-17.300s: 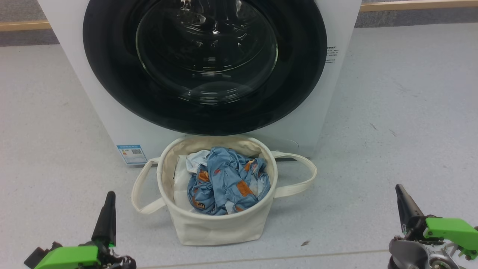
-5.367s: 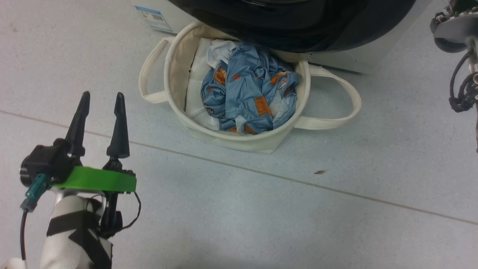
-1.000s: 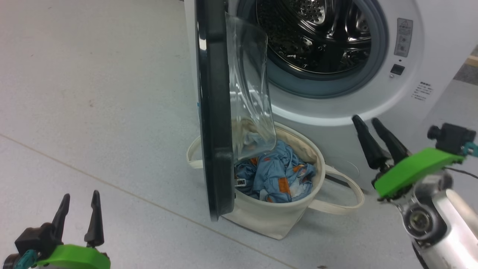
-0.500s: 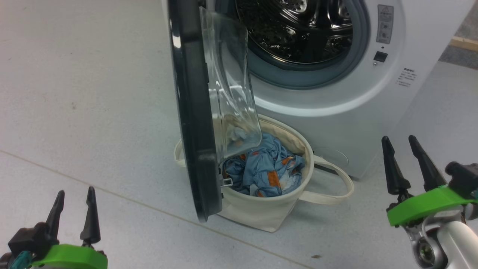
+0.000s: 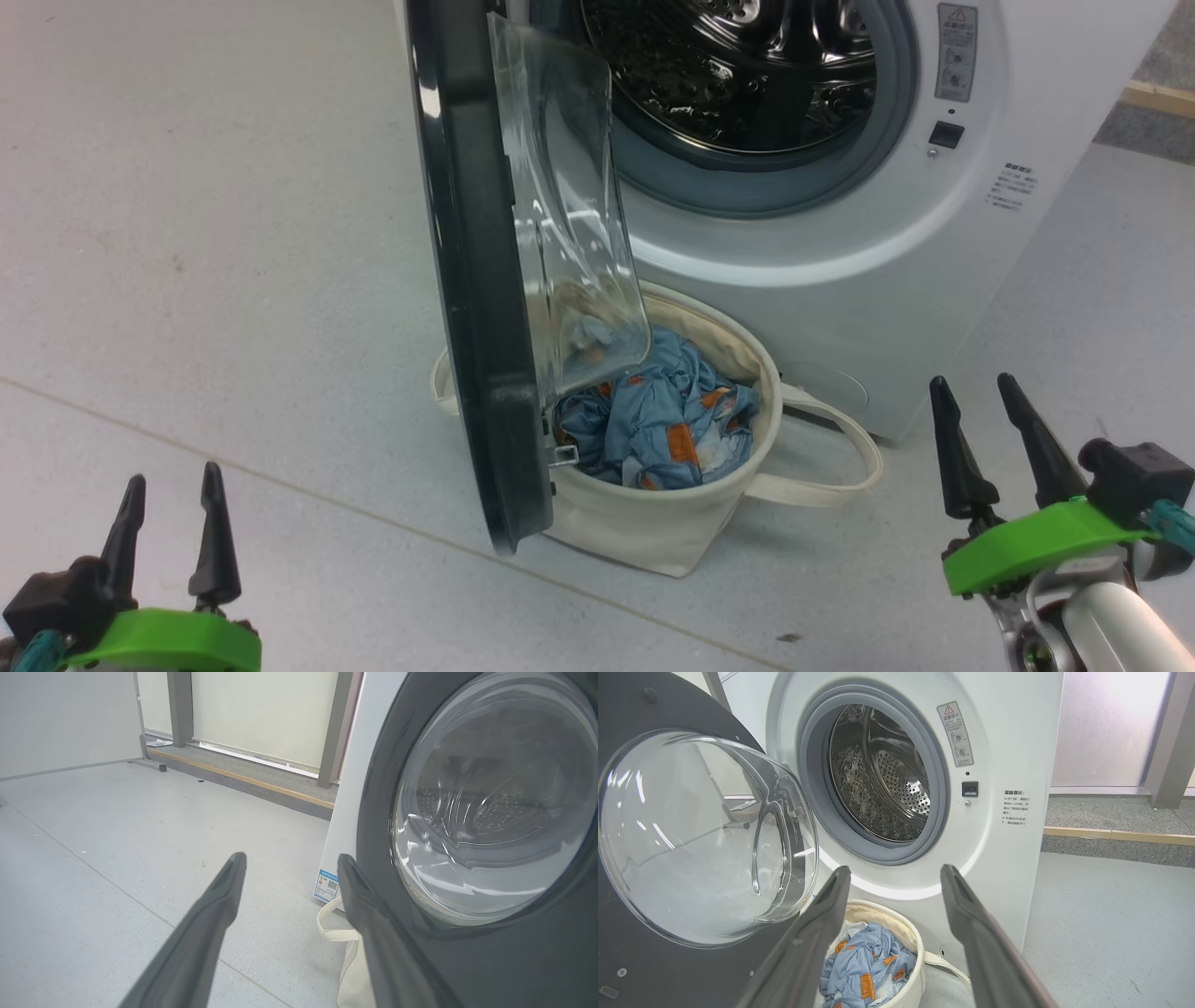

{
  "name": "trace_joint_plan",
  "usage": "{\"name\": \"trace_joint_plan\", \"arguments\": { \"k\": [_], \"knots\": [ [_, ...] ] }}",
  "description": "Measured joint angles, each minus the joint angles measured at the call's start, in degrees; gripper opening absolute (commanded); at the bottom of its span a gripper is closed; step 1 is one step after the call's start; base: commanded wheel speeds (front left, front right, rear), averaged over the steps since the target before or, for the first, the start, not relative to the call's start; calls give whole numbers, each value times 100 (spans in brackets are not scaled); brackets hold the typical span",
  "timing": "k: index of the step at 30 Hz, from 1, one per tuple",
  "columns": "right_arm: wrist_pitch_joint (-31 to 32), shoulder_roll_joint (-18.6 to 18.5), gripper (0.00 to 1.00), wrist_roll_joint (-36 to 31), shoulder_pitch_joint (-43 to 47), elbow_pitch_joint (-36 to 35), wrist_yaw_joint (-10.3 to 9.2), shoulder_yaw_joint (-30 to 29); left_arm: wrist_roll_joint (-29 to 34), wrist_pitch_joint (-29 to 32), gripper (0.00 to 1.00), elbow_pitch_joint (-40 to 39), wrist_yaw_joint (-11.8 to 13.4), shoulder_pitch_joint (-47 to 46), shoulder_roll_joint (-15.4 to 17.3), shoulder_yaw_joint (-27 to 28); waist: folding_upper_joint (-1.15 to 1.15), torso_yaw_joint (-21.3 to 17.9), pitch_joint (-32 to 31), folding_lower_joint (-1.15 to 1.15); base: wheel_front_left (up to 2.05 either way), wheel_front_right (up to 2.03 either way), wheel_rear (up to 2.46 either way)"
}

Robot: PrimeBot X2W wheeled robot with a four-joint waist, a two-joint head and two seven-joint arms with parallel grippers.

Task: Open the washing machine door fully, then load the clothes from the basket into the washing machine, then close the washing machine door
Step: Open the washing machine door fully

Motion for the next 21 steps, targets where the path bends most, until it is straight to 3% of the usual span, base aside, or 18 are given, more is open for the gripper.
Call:
{"name": "trace_joint_plan", "arguments": {
  "k": [21],
  "knots": [
    [0,70,100,-7,27,-48,0,-105,9,0,100,-110,-9,2,-46,34,0,23,-59,0,0,0,0]
  ]
}}
